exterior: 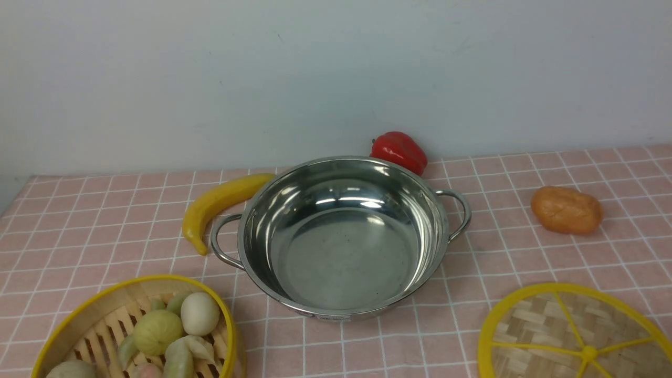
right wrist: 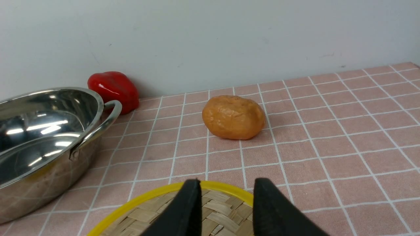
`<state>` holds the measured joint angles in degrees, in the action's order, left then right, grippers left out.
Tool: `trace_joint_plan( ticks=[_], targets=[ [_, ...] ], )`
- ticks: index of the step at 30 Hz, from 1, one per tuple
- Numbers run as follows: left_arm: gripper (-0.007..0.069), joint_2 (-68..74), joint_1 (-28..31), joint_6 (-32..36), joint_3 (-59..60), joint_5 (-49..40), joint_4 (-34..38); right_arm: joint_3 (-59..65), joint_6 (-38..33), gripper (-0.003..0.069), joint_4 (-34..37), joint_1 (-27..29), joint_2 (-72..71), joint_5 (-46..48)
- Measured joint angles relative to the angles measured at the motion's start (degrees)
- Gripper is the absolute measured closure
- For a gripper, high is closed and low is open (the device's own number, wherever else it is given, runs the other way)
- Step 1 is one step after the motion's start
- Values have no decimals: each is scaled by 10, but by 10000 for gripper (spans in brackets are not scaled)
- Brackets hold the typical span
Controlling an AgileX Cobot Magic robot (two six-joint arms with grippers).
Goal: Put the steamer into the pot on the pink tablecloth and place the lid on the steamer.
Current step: 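Grasp the rim of the steamer basket holding the buns with the left gripper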
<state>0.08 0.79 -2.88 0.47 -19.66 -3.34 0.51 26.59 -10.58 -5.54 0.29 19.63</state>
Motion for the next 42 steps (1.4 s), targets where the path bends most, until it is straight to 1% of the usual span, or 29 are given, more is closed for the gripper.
trace_joint_plan(
  ticks=[21, 23, 26, 27, 29, 30, 31, 33, 37, 38, 39, 40, 42],
  targets=[
    [382, 0, 0, 0, 0, 1, 0, 0, 0, 417, 0, 0, 0, 0],
    [382, 0, 0, -3, 0, 12, 6, 0, 0, 417, 0, 0, 0, 0],
    [382, -1, 0, -27, 0, 57, 63, 0, 0, 417, 0, 0, 0, 0],
    [382, -1, 0, -29, 0, 61, 63, 0, 0, 417, 0, 0, 0, 0],
    [382, -1, 0, -46, 0, 111, 118, 0, 0, 417, 0, 0, 0, 0],
    [382, -1, 0, -48, 0, 124, 134, 0, 0, 417, 0, 0, 0, 0],
    [382, -1, 0, -49, 0, 127, 134, 0, 0, 417, 0, 0, 0, 0],
    [382, -1, 0, -56, 0, 159, 170, 0, 0, 417, 0, 0, 0, 0],
    [382, -1, 0, -66, -3, 169, 207, 0, 0, 417, 0, 0, 0, 0],
    [382, -1, 0, -76, -13, 170, 228, 0, 0, 417, 0, 0, 0, 0],
    [382, -1, 0, -79, -14, 170, 231, 0, 0, 417, 0, 0, 0, 0],
    [382, -1, 0, -89, -21, 186, 249, 0, 0, 417, 0, 0, 0, 0],
    [382, -1, 0, -100, -25, 197, 262, 0, 0, 417, 0, 0, 0, 0]
  ],
)
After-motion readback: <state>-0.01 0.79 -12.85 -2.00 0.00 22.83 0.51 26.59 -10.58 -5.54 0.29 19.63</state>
